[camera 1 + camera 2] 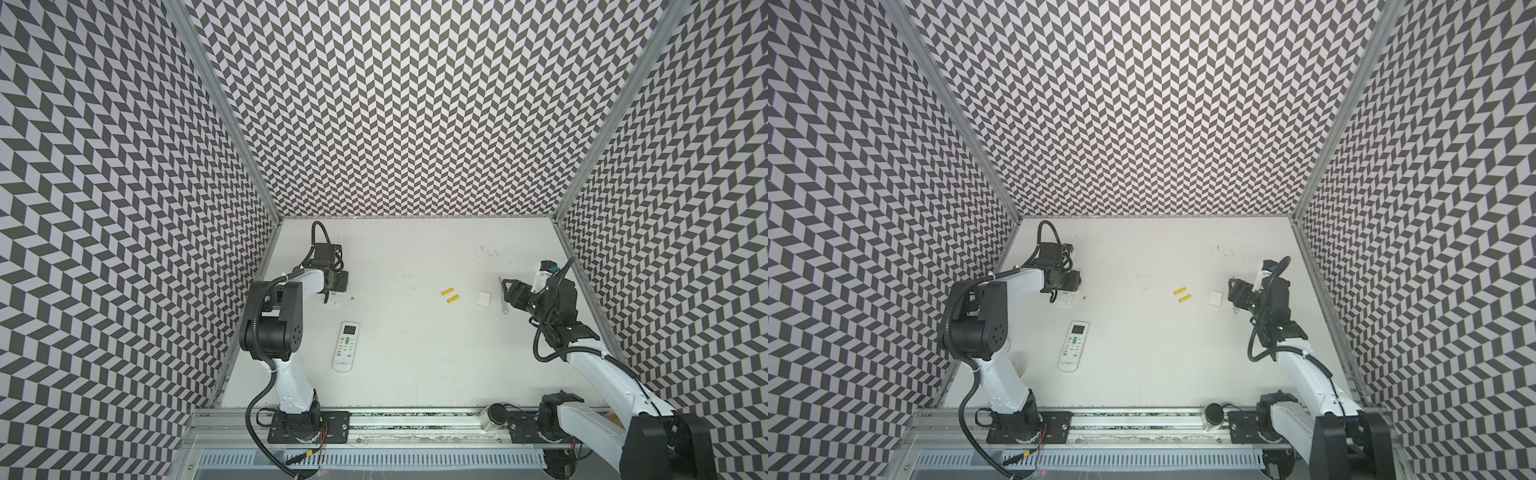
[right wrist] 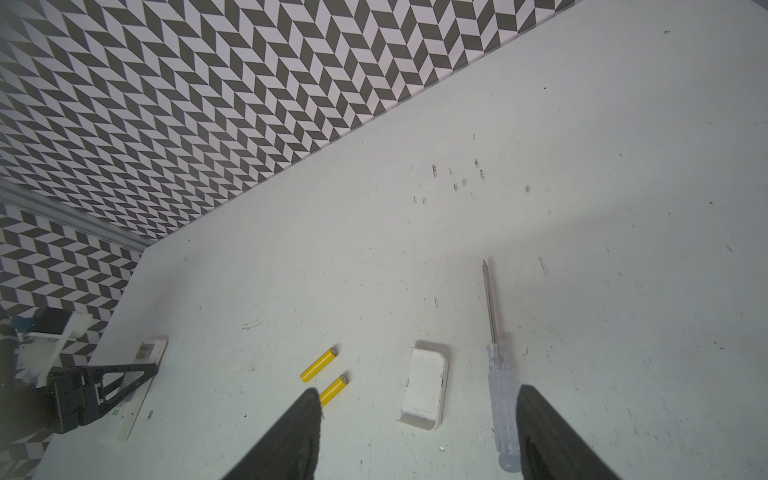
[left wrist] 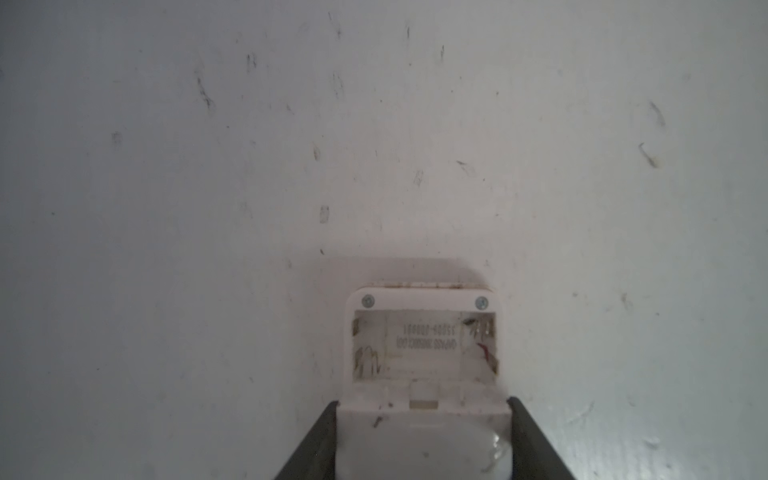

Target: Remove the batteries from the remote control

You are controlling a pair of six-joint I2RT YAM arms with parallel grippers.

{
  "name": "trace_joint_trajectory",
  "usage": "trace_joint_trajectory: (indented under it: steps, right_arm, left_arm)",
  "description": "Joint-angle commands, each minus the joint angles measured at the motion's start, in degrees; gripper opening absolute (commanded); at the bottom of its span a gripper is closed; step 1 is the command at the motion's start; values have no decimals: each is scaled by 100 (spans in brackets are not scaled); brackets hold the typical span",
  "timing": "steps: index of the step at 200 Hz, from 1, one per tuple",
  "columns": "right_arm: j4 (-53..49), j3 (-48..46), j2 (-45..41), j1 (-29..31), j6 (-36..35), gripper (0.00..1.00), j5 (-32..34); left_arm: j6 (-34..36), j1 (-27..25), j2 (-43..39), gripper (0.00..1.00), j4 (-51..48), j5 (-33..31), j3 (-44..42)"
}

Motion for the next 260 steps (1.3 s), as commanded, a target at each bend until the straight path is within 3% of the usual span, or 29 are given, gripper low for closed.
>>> trace_joint_trajectory:
  steps: [1, 60, 108, 159, 195, 236, 247, 260]
  right_arm:
    - [250, -61, -30, 37, -11, 72, 56]
    - [270, -77, -77, 40, 20, 72, -50]
    - [142, 42, -58, 72, -4, 72, -70]
    - [185, -24, -112, 119, 52, 72, -65]
    - [55, 42, -162, 151, -25, 72, 10]
    - [32, -38, -314, 170, -47, 72, 91]
    - [-26, -1, -349, 170, -33, 72, 80]
    - [-22, -4, -392, 170, -76, 72, 93]
  left_arm:
    - [5, 22, 91, 56, -140, 94, 80]
    - [170, -46, -383, 88, -223, 271, -51]
    - [465, -54, -1682, 99, -205, 824, -779]
    - [658, -484, -1488, 100, -2098, 1185, -611]
    - [727, -723, -1912, 98, -2119, 1285, -835]
    - [397, -610, -2044, 96, -2231, 1176, -939]
    - [493, -497, -2208, 89, -2233, 1486, -959]
    - [389, -467, -2390, 86, -2212, 1204, -959]
